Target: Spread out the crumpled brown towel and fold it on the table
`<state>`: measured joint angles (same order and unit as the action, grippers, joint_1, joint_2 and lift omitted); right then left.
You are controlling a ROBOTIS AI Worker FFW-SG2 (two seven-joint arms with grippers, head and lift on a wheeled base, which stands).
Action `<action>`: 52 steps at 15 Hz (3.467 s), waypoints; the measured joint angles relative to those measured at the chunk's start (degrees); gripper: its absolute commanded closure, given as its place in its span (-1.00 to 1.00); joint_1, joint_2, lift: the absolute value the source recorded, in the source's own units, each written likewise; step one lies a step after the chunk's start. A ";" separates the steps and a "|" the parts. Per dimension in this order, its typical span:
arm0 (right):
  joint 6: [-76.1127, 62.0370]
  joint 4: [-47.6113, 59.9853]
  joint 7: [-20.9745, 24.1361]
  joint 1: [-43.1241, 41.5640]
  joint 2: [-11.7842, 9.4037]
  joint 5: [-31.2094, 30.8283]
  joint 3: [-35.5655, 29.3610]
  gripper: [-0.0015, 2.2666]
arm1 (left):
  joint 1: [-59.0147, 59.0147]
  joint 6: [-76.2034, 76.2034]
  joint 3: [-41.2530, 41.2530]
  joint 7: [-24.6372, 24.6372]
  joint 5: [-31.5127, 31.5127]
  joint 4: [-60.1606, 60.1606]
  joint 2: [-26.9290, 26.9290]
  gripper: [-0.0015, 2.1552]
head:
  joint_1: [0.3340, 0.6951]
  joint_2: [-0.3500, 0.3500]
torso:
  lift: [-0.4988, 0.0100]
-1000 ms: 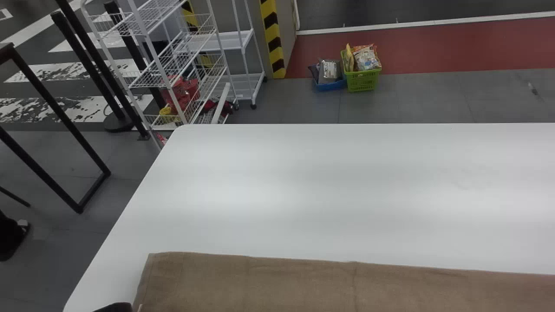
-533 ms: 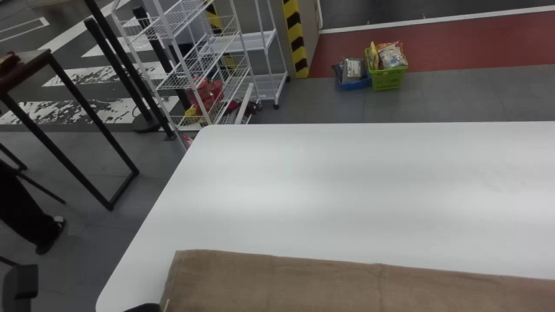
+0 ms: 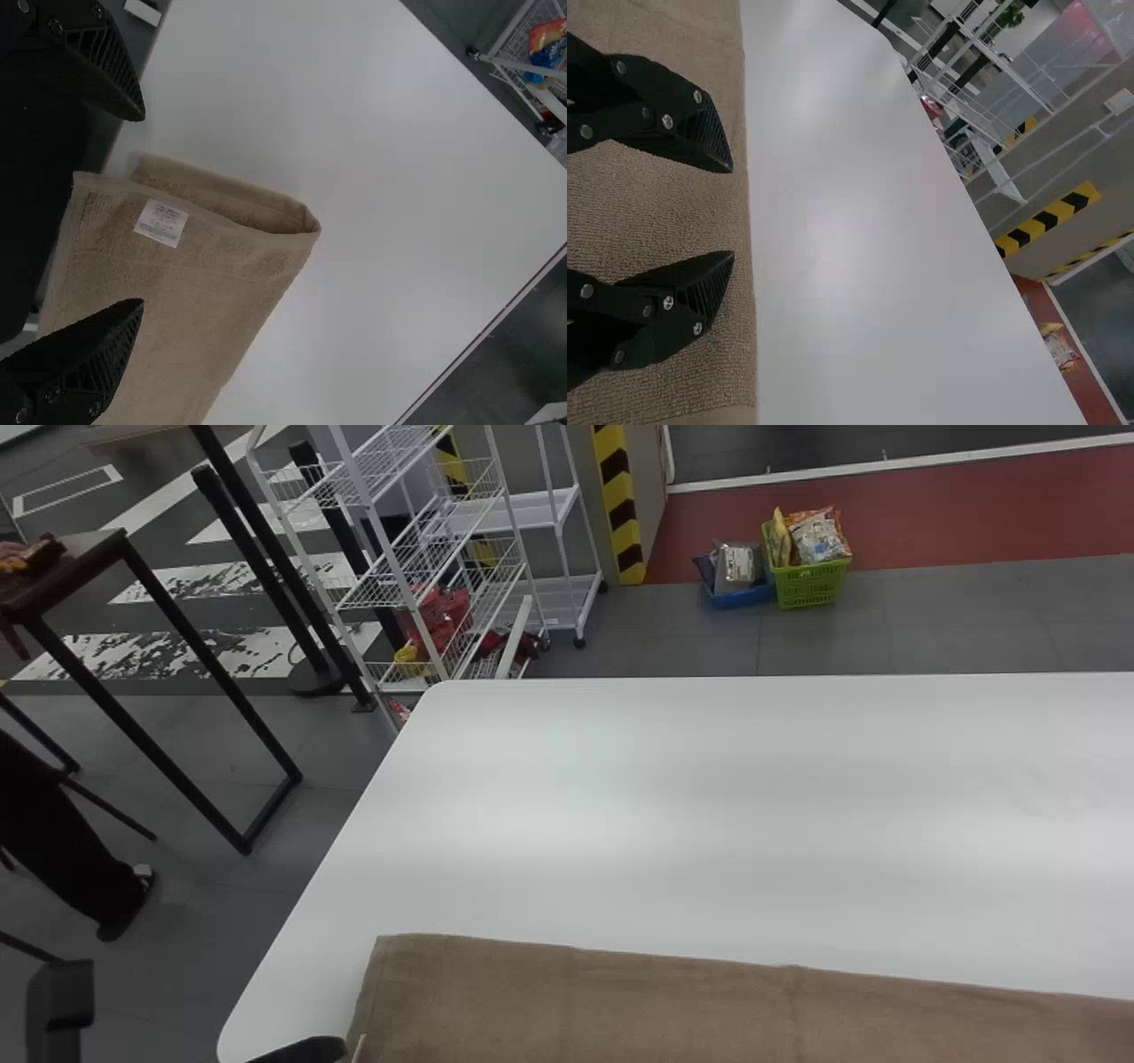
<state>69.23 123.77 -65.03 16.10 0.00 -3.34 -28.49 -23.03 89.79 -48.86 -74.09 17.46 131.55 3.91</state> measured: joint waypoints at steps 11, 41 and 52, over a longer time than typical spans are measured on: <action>-7.85 -6.90 0.09 -0.95 0.00 -2.33 -3.23 0.72 | -0.63 0.00 0.51 -0.20 0.03 -0.03 -0.22 -0.93 | 1.00 0.75 | 0.46; -14.61 -6.83 -7.91 3.15 0.00 14.30 -14.12 0.00 | -4.22 -7.18 -3.03 1.24 -15.03 2.71 -3.91 -0.92 | 1.00 0.41 | 0.46; -12.68 -7.61 -10.19 3.49 0.00 17.39 -18.24 0.00 | 3.83 -12.76 9.58 2.37 -2.32 -2.27 -2.85 -0.91 | 1.00 0.13 | 0.46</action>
<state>56.55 116.16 -75.22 19.59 0.00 14.05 -46.73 -19.19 77.02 -39.29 -71.72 15.14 129.27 1.06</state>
